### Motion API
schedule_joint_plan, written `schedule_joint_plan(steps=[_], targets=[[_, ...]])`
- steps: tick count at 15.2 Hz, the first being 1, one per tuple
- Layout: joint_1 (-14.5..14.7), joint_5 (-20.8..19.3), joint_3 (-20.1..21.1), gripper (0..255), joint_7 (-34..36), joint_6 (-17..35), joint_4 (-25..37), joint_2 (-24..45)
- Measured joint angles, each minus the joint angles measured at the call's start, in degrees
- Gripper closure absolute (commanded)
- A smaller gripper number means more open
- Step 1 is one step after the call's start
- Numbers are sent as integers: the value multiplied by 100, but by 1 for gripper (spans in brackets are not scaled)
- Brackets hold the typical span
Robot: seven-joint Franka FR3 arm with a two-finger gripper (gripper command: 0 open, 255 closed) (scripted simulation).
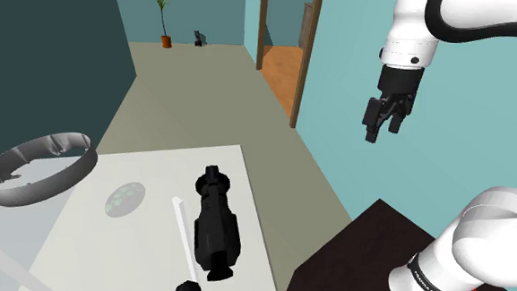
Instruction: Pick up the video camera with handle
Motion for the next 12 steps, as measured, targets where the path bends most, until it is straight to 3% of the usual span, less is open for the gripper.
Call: schedule_joint_plan(steps=[4, 12], targets=[[53, 211, 274, 0, 338, 285, -195, 1], [199, 864, 1370, 0, 1648, 1344, -206, 637]])
